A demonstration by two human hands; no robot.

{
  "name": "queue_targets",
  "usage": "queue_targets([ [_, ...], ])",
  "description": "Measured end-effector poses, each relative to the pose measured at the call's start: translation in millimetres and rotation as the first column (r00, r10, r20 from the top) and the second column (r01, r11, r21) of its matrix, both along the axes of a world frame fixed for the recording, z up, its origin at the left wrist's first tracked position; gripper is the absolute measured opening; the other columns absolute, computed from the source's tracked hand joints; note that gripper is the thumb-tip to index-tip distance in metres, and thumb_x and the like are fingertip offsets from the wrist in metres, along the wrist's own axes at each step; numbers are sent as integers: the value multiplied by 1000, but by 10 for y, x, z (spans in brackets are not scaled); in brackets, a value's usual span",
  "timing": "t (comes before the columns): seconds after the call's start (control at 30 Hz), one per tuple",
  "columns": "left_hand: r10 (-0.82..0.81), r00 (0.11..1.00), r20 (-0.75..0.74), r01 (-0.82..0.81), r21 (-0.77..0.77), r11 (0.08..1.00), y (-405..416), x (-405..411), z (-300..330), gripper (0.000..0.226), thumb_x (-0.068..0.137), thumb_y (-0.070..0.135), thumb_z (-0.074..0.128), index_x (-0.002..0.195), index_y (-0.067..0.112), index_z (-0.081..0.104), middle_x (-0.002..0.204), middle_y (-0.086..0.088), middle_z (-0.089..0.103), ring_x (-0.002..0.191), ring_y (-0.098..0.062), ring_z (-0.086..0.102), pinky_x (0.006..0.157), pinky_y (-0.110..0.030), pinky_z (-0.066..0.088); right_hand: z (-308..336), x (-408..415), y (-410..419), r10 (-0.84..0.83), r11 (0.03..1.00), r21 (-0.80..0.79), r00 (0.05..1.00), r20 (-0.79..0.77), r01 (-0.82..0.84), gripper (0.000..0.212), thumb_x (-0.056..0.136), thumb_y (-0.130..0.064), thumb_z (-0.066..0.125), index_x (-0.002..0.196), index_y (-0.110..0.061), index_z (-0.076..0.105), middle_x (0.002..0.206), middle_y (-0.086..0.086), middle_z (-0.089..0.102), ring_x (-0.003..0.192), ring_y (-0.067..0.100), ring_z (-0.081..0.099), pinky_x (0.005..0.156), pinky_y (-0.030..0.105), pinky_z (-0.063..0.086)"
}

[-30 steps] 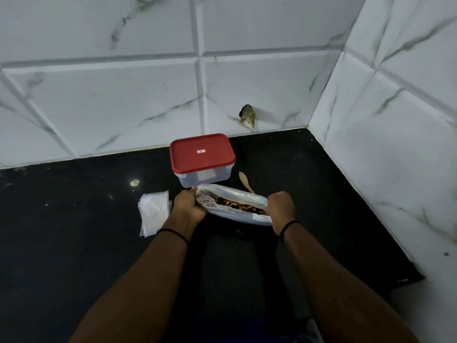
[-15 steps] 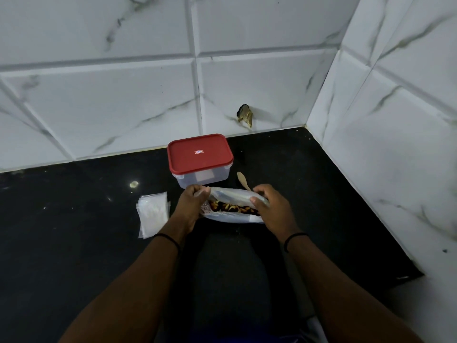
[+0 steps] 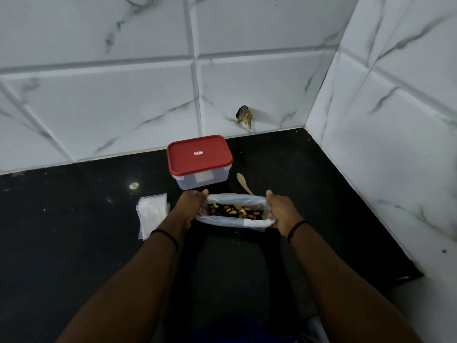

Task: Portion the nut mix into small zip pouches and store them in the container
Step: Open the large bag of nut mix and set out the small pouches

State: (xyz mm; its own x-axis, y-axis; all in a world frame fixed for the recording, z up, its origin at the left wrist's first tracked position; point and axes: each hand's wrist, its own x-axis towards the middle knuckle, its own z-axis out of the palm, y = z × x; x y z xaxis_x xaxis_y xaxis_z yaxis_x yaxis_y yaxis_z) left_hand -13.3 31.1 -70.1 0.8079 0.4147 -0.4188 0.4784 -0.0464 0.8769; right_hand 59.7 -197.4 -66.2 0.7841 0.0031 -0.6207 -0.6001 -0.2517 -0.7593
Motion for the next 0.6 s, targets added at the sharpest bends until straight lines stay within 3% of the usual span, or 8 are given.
queue_targets([
  [0.07, 67, 998, 21, -65, -56, 996, -56, 35, 11, 28, 102, 25, 53, 79, 10, 60, 81, -10, 59, 79, -22, 56, 80, -40, 49, -4, -26, -4, -39, 999, 16, 996, -75, 40, 32, 104, -35, 48, 88, -9, 58, 76, 9, 57, 65, 19, 55, 67, 35, 50],
  [0.13, 108, 994, 16, -107, -67, 992, -113, 76, 32, 25, 102, 24, 52, 82, 11, 61, 83, -10, 60, 82, -24, 57, 82, -41, 50, -10, -55, -18, -66, 995, 63, 981, -181, 79, 28, 104, -34, 49, 98, -8, 57, 92, 15, 61, 79, 27, 62, 76, 43, 56],
  [0.2, 108, 994, 10, -107, -45, 993, -164, 120, 39, 24, 102, 24, 52, 84, 13, 62, 90, -8, 62, 88, -22, 58, 86, -39, 49, -19, -85, -43, -54, 996, 60, 969, -241, 70, 25, 103, -32, 48, 103, -8, 55, 95, 16, 58, 81, 28, 61, 69, 44, 56],
  [0.27, 86, 996, 9, -85, -53, 995, -214, 164, 43, 22, 103, 25, 51, 88, 12, 62, 96, -8, 62, 93, -20, 58, 86, -36, 48, -49, -106, -107, 47, 999, -13, 973, -227, -52, 28, 103, -26, 47, 115, -3, 57, 92, 18, 57, 81, 30, 60, 70, 45, 56],
  [0.33, 50, 998, 30, -49, -24, 999, -253, 219, 50, 20, 102, 25, 51, 92, 10, 61, 94, -8, 61, 91, -20, 57, 76, -30, 47, -95, -92, -199, 299, 920, -220, 944, -138, -324, 36, 102, -16, 44, 128, 5, 56, 102, 22, 59, 93, 35, 60, 84, 45, 55],
  [0.4, 5, 998, 57, -8, 55, 998, -290, 300, 82, 15, 101, 26, 54, 97, 11, 58, 91, -5, 58, 88, -18, 55, 68, -26, 44, -90, -87, -274, 505, 742, -461, 858, -94, -487, 35, 101, -14, 45, 124, 7, 60, 104, 19, 59, 93, 32, 57, 80, 37, 51],
  [0.5, -157, 985, 66, 131, 296, 946, -326, 407, 116, 20, 98, 32, 59, 105, 14, 54, 99, -2, 58, 92, -18, 55, 71, -28, 43, -11, -45, -269, 660, 507, -699, 749, -61, -503, 26, 97, -21, 53, 105, -2, 68, 99, 13, 65, 94, 26, 63, 74, 31, 44],
  [0.6, -290, 957, -30, 245, 623, 743, -353, 406, 69, 43, 94, 38, 63, 127, 12, 53, 125, -12, 52, 114, -29, 51, 91, -36, 43, 51, -57, -108, 701, 553, -707, 705, 109, -441, 31, 100, -30, 48, 92, -7, 67, 86, 8, 64, 89, 26, 65, 73, 33, 46],
])
